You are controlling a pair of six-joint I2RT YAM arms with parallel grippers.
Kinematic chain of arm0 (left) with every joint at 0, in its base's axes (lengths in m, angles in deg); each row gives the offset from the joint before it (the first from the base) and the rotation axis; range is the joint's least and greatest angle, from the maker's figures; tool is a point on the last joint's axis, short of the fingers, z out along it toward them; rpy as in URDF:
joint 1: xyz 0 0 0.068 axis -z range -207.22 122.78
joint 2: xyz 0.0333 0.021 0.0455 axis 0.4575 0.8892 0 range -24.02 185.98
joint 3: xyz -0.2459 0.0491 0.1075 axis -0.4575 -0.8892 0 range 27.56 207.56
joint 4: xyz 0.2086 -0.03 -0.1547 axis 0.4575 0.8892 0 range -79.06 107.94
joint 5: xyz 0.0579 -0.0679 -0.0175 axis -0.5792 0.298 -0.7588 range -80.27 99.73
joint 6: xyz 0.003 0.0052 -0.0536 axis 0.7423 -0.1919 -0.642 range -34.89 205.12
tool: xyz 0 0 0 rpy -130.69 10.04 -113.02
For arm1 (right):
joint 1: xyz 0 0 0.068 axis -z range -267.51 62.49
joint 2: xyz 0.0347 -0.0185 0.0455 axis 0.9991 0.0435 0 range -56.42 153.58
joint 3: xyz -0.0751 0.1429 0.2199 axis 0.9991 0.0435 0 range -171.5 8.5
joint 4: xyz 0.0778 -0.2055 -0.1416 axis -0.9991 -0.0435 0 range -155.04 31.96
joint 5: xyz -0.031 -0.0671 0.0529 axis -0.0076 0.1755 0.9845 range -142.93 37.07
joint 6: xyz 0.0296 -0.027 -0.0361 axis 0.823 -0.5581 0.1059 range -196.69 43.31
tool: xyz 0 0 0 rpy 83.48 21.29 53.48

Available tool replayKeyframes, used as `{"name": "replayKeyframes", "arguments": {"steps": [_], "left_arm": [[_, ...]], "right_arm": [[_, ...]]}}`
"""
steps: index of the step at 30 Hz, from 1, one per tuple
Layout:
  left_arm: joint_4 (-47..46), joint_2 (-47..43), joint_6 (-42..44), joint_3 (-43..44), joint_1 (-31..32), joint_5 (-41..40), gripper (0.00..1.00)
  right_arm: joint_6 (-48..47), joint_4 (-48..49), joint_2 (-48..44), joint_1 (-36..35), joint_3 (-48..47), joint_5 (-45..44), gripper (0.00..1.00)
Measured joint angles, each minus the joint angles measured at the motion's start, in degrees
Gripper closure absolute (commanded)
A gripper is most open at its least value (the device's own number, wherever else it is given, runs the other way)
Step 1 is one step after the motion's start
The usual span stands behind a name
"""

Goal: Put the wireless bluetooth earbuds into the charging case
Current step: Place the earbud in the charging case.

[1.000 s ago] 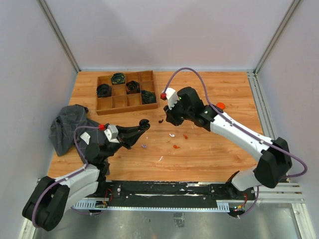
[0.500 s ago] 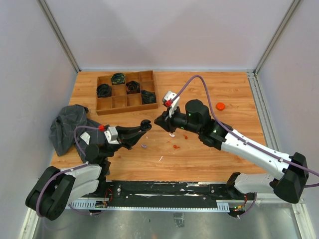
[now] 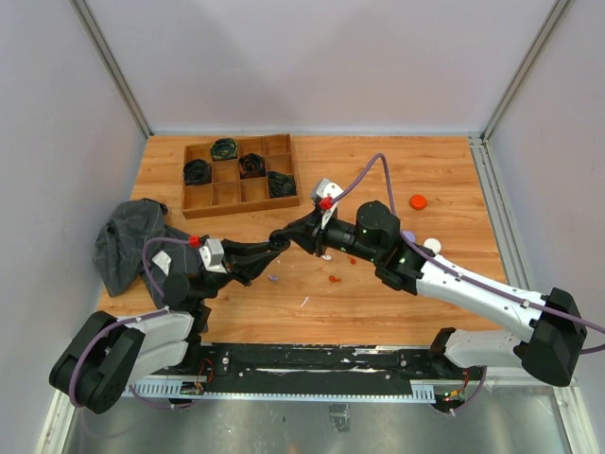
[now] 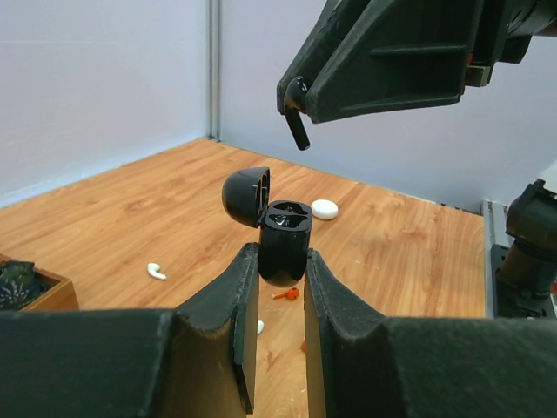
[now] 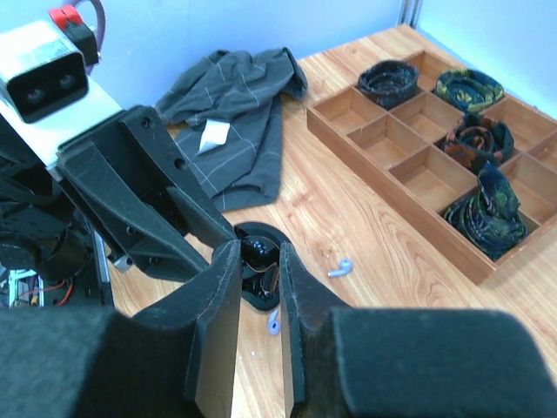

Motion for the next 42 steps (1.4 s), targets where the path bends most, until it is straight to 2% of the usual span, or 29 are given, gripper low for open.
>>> {"name": "replayKeyframes", "arguments": {"steps": [42], "left_arm": [[-0.07,-4.92,-5.9,-0.02,0.26,-3.04,1.0]], "right_arm": [[2.54,12.26,2.84,-1.62,3.67,4.81,0.82]]}}
